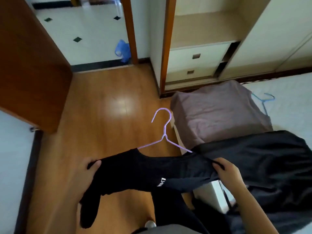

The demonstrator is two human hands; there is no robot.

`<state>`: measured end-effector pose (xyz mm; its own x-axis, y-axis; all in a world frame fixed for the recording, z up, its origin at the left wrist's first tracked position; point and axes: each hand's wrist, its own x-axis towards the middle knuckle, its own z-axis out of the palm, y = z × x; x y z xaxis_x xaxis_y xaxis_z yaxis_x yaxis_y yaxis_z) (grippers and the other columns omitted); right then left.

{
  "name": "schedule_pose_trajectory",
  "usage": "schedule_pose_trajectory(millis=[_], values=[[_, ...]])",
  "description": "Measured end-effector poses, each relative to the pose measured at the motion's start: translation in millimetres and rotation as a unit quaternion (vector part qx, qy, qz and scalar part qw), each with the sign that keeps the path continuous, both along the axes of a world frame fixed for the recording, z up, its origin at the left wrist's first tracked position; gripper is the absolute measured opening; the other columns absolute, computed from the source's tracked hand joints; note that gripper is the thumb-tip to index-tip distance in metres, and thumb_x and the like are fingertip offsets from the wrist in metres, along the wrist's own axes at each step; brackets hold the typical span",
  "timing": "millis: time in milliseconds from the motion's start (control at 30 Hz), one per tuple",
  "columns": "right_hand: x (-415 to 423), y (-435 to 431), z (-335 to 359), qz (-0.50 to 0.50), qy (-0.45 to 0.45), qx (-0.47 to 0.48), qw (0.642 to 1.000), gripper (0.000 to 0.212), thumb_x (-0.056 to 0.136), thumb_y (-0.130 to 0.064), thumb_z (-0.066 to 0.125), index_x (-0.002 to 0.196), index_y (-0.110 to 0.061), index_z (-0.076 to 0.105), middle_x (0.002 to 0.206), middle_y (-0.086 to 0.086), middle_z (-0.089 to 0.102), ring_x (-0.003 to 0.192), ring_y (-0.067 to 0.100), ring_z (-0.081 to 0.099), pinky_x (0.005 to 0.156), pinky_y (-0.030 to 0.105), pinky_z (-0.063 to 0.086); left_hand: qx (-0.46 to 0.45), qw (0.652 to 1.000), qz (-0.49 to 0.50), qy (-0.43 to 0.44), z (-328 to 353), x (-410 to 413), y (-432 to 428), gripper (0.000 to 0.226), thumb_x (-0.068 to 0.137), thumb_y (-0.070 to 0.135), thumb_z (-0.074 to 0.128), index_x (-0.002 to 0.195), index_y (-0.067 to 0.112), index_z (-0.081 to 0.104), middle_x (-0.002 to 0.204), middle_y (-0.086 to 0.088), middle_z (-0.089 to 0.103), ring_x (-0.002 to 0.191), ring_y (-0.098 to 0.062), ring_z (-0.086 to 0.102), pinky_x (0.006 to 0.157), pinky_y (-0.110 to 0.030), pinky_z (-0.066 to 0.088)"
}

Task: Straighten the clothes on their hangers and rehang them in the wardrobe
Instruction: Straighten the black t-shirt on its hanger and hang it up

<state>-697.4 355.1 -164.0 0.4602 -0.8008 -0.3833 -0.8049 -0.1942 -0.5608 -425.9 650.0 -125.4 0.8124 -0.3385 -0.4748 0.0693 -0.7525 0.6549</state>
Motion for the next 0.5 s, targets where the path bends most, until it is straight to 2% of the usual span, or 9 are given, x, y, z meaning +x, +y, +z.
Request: schedule_pose_trajectory(millis=[67,167,267,367,500], values=[[38.2,-29.8,-4.6,0.008,-0.019,0.006,1.000,0.016,0.087,-0.005,0.055,0.096,-0.006,0.068,0.086,0.002,0.062,0.087,0.021,0.056,0.075,0.025,0.035,0.010,1.000,0.005,-0.011,4.7,32.0,-23.7,0.018,0.093,0.021,0.048,0.097,0.007,0.059,0.088,-0.007,0.058,0.086,-0.022,0.054,0.077,-0.034,0.038],[92.4,-77.6,-2.9,0.030,-0.025,0.021,0.999,0.017,0.088,-0.007,0.055,0.099,-0.004,0.067,0.091,0.009,0.065,0.087,0.021,0.055,0.075,0.025,0.035,0.018,0.998,-0.001,-0.054,23.5,81.6,-66.9,0.016,0.093,0.018,0.048,0.089,0.006,0.058,0.078,-0.005,0.055,0.083,-0.026,0.053,0.065,-0.031,0.035],[140.8,-126.8,9.9,0.022,-0.036,0.015,0.999,0.015,0.088,-0.007,0.055,0.094,-0.003,0.067,0.085,0.010,0.064,0.087,0.024,0.058,0.072,0.027,0.035,0.006,0.994,-0.016,-0.105,49.9,126.4,-114.2,0.014,0.092,0.016,0.048,0.080,0.013,0.055,0.073,0.005,0.052,0.074,-0.018,0.049,0.059,-0.027,0.032],[188.9,-176.5,23.5,0.032,-0.046,-0.010,0.998,0.015,0.088,-0.007,0.055,0.094,0.000,0.067,0.089,0.016,0.067,0.090,0.031,0.061,0.070,0.030,0.035,-0.009,0.990,-0.036,-0.138,67.8,165.9,-159.6,0.025,0.092,0.019,0.047,0.068,0.024,0.048,0.069,0.004,0.051,0.067,-0.014,0.049,0.055,-0.026,0.032],[243.4,-229.5,37.2,0.029,-0.062,-0.041,0.997,0.018,0.090,-0.008,0.053,0.101,-0.003,0.066,0.093,0.012,0.064,0.091,0.027,0.057,0.074,0.029,0.035,-0.016,0.989,-0.033,-0.141,74.8,211.7,-205.5,0.023,0.093,0.022,0.045,0.071,0.024,0.049,0.072,-0.001,0.052,0.067,-0.015,0.049,0.055,-0.027,0.032]])
